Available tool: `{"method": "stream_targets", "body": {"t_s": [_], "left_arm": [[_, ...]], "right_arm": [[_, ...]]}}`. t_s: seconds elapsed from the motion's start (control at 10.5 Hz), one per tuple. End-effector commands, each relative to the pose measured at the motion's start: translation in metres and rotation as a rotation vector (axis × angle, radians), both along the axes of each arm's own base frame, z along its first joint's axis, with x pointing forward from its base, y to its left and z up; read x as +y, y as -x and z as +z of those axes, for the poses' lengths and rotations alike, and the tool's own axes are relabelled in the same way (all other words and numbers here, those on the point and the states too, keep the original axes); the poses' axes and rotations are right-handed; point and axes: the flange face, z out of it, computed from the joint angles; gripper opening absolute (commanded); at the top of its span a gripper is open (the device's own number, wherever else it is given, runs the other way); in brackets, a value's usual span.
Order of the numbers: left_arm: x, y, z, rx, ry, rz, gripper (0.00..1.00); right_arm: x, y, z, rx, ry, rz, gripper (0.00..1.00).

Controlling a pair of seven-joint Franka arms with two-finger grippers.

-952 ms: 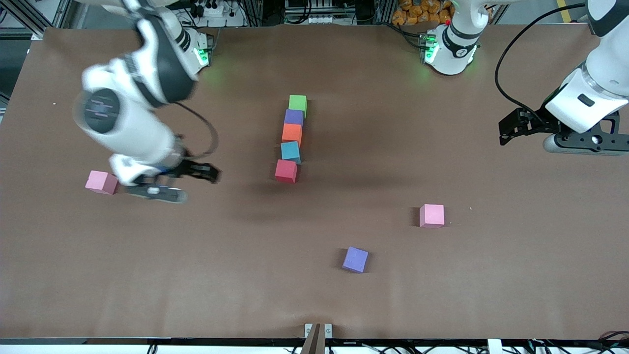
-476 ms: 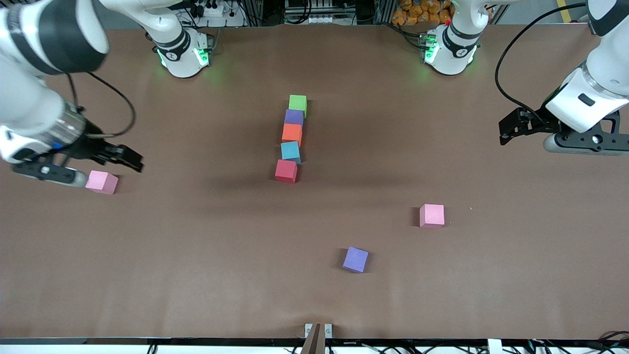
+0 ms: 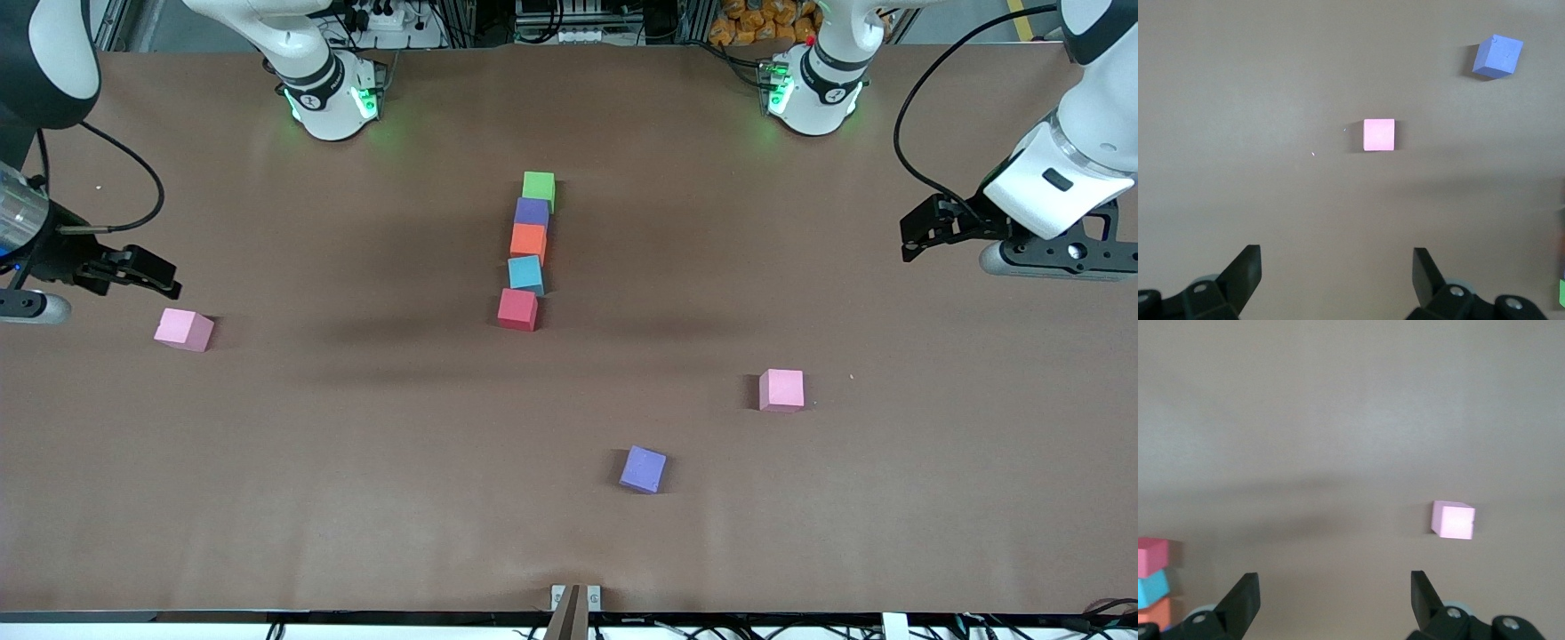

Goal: Arrange blocks into number 1

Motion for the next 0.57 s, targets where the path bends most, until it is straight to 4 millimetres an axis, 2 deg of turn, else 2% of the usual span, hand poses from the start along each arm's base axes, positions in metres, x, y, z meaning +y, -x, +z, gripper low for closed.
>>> {"method": "stream_targets", "body": {"t_s": [0.0,0.19,0.48], "left_arm": [[-0.002,0.002,0.007,0.004,0.008,0.000,1.00],[-0.002,0.001,0.006,0.005,0.008,0.000,1.00],[-0.002,0.001,0.004,0.008,0.007,0.000,1.00]], "right_arm": [[-0.016,0.010,0.008,-0.016,0.020,0.012,1.00],[-0.015,0.013,0.016,-0.030,0.020,0.003,1.00],[-0.026,0.017,0.022,-0.041,0.014,-0.010,1.00]]}}
